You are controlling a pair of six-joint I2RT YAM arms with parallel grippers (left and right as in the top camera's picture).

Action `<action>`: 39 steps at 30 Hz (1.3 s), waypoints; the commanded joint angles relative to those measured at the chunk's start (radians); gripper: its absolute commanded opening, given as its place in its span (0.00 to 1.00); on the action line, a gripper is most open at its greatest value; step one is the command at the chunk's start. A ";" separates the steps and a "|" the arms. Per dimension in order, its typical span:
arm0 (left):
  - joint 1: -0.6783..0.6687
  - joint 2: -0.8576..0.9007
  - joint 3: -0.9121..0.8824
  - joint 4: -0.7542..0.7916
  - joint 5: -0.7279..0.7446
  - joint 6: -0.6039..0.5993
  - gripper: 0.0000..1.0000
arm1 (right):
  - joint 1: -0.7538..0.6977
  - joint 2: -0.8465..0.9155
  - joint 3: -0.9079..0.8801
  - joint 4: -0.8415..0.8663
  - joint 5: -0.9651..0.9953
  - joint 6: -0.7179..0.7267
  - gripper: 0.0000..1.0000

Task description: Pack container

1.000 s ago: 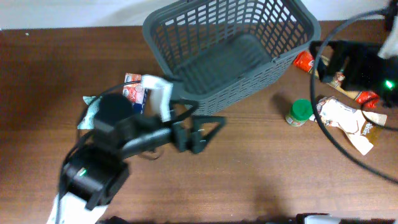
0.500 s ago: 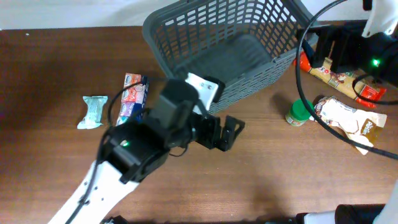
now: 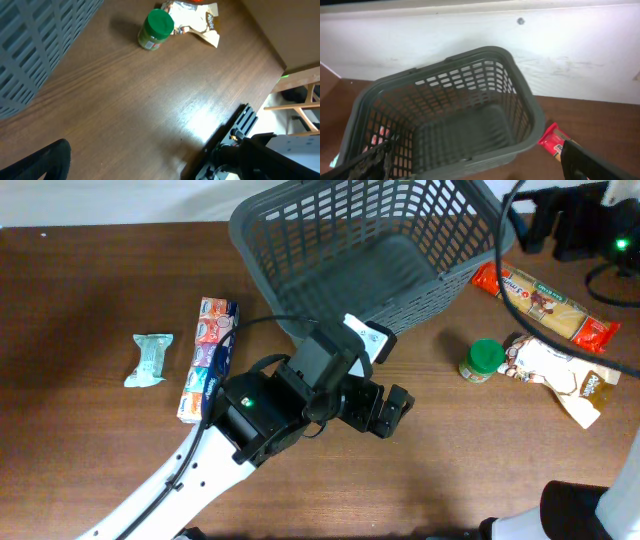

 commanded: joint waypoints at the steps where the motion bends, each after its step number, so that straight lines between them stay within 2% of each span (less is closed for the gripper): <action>1: 0.000 -0.007 0.016 0.016 -0.010 0.016 1.00 | -0.041 0.024 0.013 0.006 -0.088 -0.009 0.99; 3: 0.000 -0.007 0.016 0.031 -0.010 0.016 1.00 | -0.055 0.048 0.013 0.023 -0.126 -0.009 0.99; 5: 0.000 -0.007 0.016 0.041 -0.010 0.016 0.89 | -0.055 0.070 0.013 0.035 -0.153 -0.009 0.99; 7: 0.000 -0.007 0.016 0.044 -0.010 0.016 0.59 | -0.053 0.098 0.013 0.053 -0.195 -0.008 1.00; 8: 0.000 -0.007 0.016 0.044 -0.010 0.016 0.43 | -0.053 0.111 0.013 0.061 -0.217 -0.008 0.94; 9: 0.000 -0.007 0.016 0.045 -0.010 0.016 0.34 | -0.053 0.126 0.013 0.072 -0.238 0.006 0.83; 11: 0.000 -0.007 0.016 0.044 -0.011 0.016 0.06 | -0.053 0.150 0.013 0.091 -0.256 0.047 0.54; 12: 0.000 -0.007 0.016 0.044 -0.011 0.016 0.02 | -0.053 0.162 0.013 0.101 -0.265 0.064 0.43; 13: 0.000 -0.007 0.016 0.044 -0.011 0.016 0.02 | -0.053 0.173 0.013 0.109 -0.270 0.080 0.34; 14: 0.000 -0.007 0.016 0.044 -0.011 0.016 0.02 | -0.053 0.182 0.013 0.115 -0.270 0.096 0.20; 15: 0.000 -0.006 0.016 0.044 -0.011 0.016 0.02 | -0.053 0.189 0.013 0.120 -0.271 0.110 0.14; 16: 0.000 -0.006 0.016 0.044 -0.014 0.016 0.02 | -0.053 0.196 0.013 0.121 -0.271 0.116 0.04; 21: 0.000 -0.003 0.016 0.045 -0.061 0.015 0.02 | -0.053 0.215 0.013 0.131 -0.270 0.142 0.04; 31: 0.001 0.041 0.015 0.124 -0.063 0.005 0.02 | -0.052 0.231 0.013 0.138 -0.206 0.174 0.04; 39: 0.001 0.100 0.015 0.156 -0.062 0.005 0.02 | 0.006 0.311 0.010 0.114 -0.153 0.162 0.04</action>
